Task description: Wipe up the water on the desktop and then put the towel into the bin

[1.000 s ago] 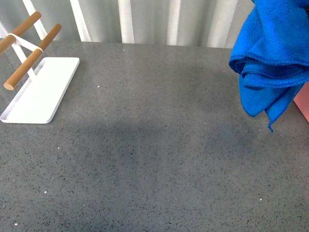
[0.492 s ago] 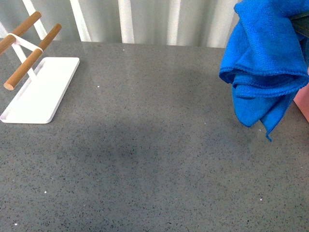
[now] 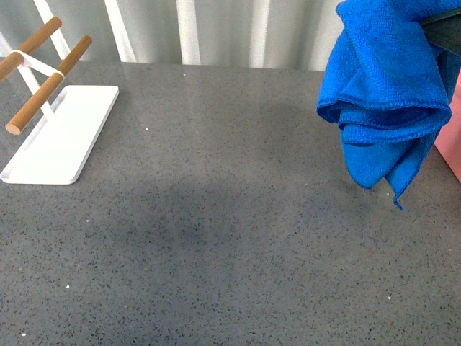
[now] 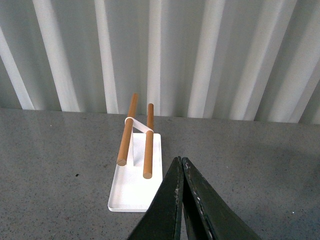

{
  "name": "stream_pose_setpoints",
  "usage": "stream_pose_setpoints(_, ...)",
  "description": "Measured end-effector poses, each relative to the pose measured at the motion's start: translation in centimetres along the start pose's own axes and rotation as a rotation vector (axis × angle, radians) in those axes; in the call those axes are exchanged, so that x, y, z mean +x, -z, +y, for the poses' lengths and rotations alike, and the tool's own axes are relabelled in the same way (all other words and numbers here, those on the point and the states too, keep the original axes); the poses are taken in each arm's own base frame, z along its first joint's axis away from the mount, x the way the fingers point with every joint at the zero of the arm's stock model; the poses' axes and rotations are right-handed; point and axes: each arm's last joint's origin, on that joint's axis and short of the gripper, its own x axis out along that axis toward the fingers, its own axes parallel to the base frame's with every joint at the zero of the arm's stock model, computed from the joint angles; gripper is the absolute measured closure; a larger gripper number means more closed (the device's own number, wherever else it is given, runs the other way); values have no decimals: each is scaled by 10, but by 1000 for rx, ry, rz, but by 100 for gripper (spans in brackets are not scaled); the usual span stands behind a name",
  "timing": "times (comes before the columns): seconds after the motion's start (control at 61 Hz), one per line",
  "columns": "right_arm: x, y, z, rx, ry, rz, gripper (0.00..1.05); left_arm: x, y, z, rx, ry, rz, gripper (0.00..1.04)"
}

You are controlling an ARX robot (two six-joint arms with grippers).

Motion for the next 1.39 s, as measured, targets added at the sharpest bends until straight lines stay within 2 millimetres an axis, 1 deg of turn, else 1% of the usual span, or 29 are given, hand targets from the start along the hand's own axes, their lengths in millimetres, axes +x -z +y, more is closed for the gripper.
stream_pose_setpoints(0.361,4,-4,6,-10,-14,2,101,-7,0,0,0,0,-1,101)
stream_pose_setpoints(0.426,5,-6,8,-13,-16,-1,101,-13,4,0,0,0,30,101)
stream_pose_setpoints(0.525,9,-5,8,-11,-16,7,101,-18,3,0,1,0,5,101)
stream_pose_setpoints(0.705,18,-1,8,23,-24,35,101,-18,3,0,0,0,6,101)
stream_pose_setpoints(0.721,20,1,8,33,-24,43,101,-18,3,0,0,0,6,99)
stream_pose_setpoints(0.738,22,2,7,45,-20,51,101,-18,3,0,1,0,6,94)
stream_pose_setpoints(0.787,29,7,5,77,-10,85,101,-18,3,0,1,0,6,83)
stream_pose_setpoints(0.902,46,23,0,126,6,162,101,-18,3,0,1,0,6,65)
stream_pose_setpoints(1.0,64,44,-4,163,37,264,101,-18,3,0,1,0,5,49)
stream_pose_setpoints(1.082,77,67,-6,188,63,371,101,-18,3,0,1,0,6,35)
stream_pose_setpoints(1.148,83,81,-6,203,70,430,101,-18,3,0,1,0,6,26)
stream_pose_setpoints(1.197,87,93,-7,216,73,479,101,-18,3,0,1,0,6,17)
stream_pose_setpoints(1.23,88,97,-7,219,73,494,101,-18,3,0,1,0,6,13)
stream_pose_setpoints(1.246,89,101,-7,222,73,505,101,-18,3,0,1,0,6,9)
stream_pose_setpoints(1.279,90,105,-8,226,77,518,101,-18,3,0,2,0,6,5)
stream_pose_setpoints(1.328,92,109,-11,234,81,524,101,-18,3,0,2,0,6,7)
stream_pose_setpoints(1.393,93,111,-14,240,93,523,101,-18,3,0,2,0,6,7)
